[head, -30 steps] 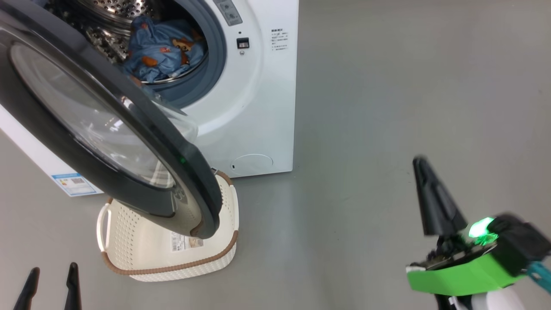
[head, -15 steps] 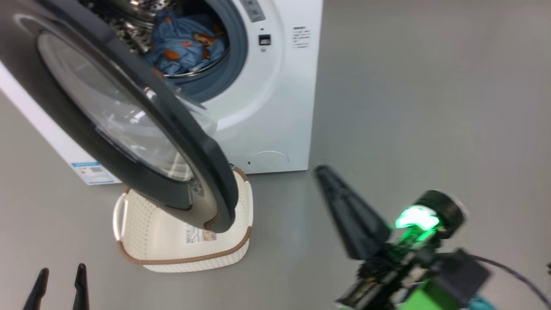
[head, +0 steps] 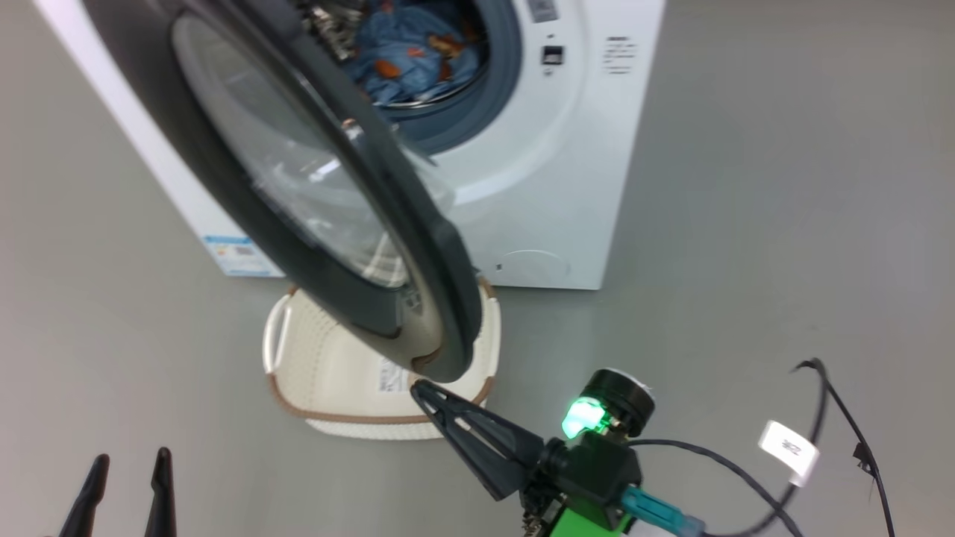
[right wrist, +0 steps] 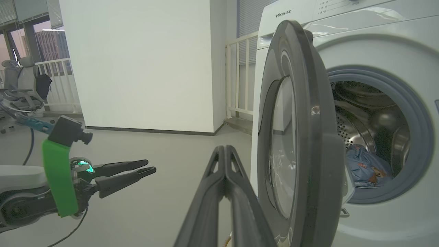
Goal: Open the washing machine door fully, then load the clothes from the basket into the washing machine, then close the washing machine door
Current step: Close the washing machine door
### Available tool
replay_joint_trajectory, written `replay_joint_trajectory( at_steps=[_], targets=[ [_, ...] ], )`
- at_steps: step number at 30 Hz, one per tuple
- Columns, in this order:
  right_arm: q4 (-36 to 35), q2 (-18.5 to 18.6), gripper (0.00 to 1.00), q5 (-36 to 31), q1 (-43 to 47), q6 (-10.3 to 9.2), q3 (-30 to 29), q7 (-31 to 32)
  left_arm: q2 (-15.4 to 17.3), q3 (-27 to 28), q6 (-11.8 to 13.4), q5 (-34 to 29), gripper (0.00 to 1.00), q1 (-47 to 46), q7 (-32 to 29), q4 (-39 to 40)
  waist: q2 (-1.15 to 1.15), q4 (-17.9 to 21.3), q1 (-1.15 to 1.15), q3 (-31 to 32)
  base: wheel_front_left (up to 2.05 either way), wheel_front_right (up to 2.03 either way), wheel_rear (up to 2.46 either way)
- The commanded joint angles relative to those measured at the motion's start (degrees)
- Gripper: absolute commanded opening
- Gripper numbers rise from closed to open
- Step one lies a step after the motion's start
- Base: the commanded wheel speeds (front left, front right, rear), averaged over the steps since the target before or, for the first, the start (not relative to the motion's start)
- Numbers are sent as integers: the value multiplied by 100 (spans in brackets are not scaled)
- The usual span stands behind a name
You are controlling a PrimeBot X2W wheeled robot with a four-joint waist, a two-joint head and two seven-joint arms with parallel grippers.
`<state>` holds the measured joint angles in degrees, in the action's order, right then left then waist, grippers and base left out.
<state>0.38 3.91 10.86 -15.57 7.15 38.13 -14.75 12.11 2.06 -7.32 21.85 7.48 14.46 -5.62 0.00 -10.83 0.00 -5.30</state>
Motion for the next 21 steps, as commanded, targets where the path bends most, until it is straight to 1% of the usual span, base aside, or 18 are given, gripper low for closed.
replay_joint_trajectory(
  at_steps=[1,6,10,14,21],
  targets=[
    [56,-103,0,91,-219,34,159,-25,117,160,-16,91,100,-277,53,97,0,-296,0,-155,0,0,0],
    [732,-103,0,292,-427,34,301,-25,126,5,-16,192,100,-422,53,90,0,-580,0,-342,0,0,0],
    [1158,-103,0,378,-597,34,206,-25,145,-140,-16,291,100,-570,53,96,0,-791,0,-517,0,0,0],
    [1344,-103,0,373,-719,34,41,-25,173,-227,-16,376,100,-687,53,96,0,-909,0,-662,0,0,0],
    [1588,-103,0,223,-987,34,-646,-25,285,-369,-16,547,100,-924,53,56,0,-1015,0,-968,0,0,0]
  ],
)
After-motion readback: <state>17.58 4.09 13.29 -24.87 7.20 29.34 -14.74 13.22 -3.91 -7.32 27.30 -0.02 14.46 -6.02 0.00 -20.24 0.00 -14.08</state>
